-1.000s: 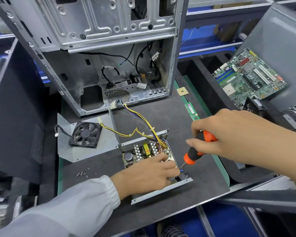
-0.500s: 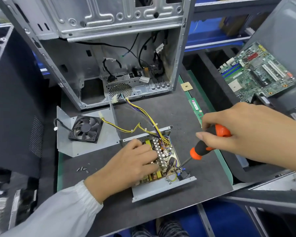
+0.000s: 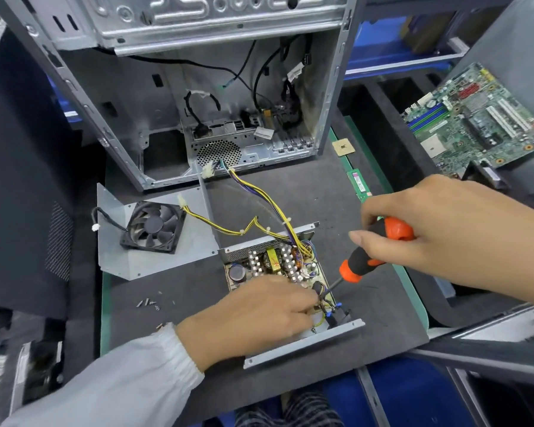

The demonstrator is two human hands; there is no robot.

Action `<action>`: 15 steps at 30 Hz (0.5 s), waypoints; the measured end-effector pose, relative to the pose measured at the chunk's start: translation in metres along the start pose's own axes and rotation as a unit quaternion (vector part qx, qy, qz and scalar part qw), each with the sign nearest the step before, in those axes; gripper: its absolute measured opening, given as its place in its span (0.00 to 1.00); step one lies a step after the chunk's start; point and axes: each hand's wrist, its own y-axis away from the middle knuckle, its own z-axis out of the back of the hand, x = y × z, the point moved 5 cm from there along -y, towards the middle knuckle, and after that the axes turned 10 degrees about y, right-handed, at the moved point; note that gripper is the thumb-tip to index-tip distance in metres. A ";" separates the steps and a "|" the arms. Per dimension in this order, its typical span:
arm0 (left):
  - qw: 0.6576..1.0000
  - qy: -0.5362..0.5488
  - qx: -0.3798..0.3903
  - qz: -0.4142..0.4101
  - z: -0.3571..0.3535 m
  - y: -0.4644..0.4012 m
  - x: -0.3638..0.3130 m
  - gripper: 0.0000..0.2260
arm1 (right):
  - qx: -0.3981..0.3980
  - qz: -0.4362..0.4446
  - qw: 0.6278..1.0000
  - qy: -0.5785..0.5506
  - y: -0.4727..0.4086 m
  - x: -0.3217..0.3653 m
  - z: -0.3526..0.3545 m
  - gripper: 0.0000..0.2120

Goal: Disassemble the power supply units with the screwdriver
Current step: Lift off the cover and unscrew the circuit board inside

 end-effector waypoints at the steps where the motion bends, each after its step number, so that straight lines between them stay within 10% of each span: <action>1: 0.999 -0.022 0.031 -0.021 -0.005 -0.006 -0.002 0.05 | 0.000 0.002 1.000 -0.003 -0.001 0.000 -0.001 0.22; 8: 0.992 0.091 0.029 0.081 0.024 -0.006 0.017 0.04 | -0.012 0.003 1.000 -0.023 0.001 -0.006 -0.002 0.23; 15: 0.849 0.272 -0.102 0.441 0.051 0.126 0.046 0.10 | -0.009 0.007 1.000 -0.023 0.002 -0.005 -0.006 0.22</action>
